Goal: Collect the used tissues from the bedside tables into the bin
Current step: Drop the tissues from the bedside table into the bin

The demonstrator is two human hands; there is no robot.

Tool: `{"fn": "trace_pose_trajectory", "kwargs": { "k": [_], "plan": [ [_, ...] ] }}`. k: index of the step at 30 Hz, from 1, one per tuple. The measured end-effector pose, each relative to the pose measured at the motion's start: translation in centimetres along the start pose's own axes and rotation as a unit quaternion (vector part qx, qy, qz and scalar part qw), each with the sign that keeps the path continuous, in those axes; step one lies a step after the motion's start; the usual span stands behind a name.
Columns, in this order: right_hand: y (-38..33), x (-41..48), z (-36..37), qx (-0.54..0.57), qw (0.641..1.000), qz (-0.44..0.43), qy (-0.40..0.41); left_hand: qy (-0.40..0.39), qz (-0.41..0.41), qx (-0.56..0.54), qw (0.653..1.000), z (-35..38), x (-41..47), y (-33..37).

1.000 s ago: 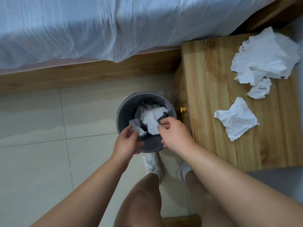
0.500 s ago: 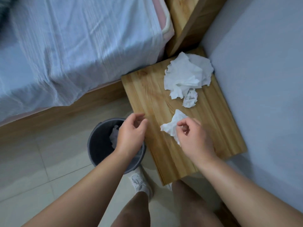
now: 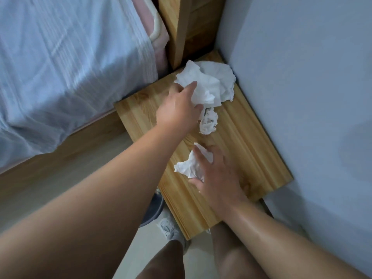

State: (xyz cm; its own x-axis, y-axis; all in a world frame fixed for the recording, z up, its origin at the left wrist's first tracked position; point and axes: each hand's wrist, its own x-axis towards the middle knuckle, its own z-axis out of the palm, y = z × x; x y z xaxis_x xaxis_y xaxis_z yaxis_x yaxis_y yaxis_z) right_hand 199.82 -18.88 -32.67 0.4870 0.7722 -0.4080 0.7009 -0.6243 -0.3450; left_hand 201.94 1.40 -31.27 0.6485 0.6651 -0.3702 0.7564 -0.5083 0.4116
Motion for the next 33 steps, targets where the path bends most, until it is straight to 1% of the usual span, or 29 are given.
{"fn": "trace_pose_trajectory", "kwargs": {
  "k": [2,4,6,7,8,10,12,15,18,22,27,30,33],
  "plan": [
    [0.6,0.0,0.0,0.037,0.999,-0.009,-0.017,0.023,-0.004,-0.009,1.000,0.2,0.7,0.2],
    [1.1,-0.3,-0.3,0.056,0.998,-0.022,-0.010,0.051,-0.014,-0.031,0.998,0.3,0.9,0.5],
    [1.7,-0.6,-0.4,0.077,0.996,-0.031,0.021,0.067,-0.035,-0.083,0.994,0.0,0.8,0.6],
    [1.9,-0.7,-0.5,0.093,0.995,-0.025,0.019,0.068,-0.040,-0.119,0.990,-0.3,0.7,0.6],
    [2.1,-0.8,-0.8,0.112,0.994,-0.007,-0.002,0.066,-0.039,-0.162,0.984,-0.6,0.3,0.5],
    [2.3,-1.2,-1.3,0.160,0.986,0.036,-0.036,0.057,-0.040,-0.274,0.959,-1.5,-0.7,0.3],
    [2.5,-1.5,-1.9,0.194,0.979,0.061,-0.028,0.055,-0.057,-0.376,0.923,-2.6,-2.1,-0.1],
    [2.1,-1.7,-2.6,0.207,0.975,0.079,-0.012,0.067,-0.071,-0.449,0.888,-3.9,-4.6,-1.5],
    [0.9,-1.7,-3.1,0.212,0.974,0.076,0.008,0.077,-0.110,-0.509,0.850,-4.9,-7.3,-4.0],
    [-2.2,-1.5,-3.1,0.208,0.977,0.041,0.017,0.077,-0.171,-0.566,0.802,-4.9,-11.9,-8.8],
    [-7.6,-1.0,-1.7,0.243,0.970,0.020,0.012,0.130,-0.299,-0.570,0.754,-3.1,-19.3,-16.6],
    [-10.9,-0.9,0.1,0.256,0.966,0.017,-0.030,0.143,-0.380,-0.548,0.731,-1.2,-22.9,-20.9],
    [-13.5,-1.1,2.4,0.242,0.965,0.033,-0.100,0.122,-0.436,-0.526,0.720,1.4,-25.5,-24.4]
  ]
}}
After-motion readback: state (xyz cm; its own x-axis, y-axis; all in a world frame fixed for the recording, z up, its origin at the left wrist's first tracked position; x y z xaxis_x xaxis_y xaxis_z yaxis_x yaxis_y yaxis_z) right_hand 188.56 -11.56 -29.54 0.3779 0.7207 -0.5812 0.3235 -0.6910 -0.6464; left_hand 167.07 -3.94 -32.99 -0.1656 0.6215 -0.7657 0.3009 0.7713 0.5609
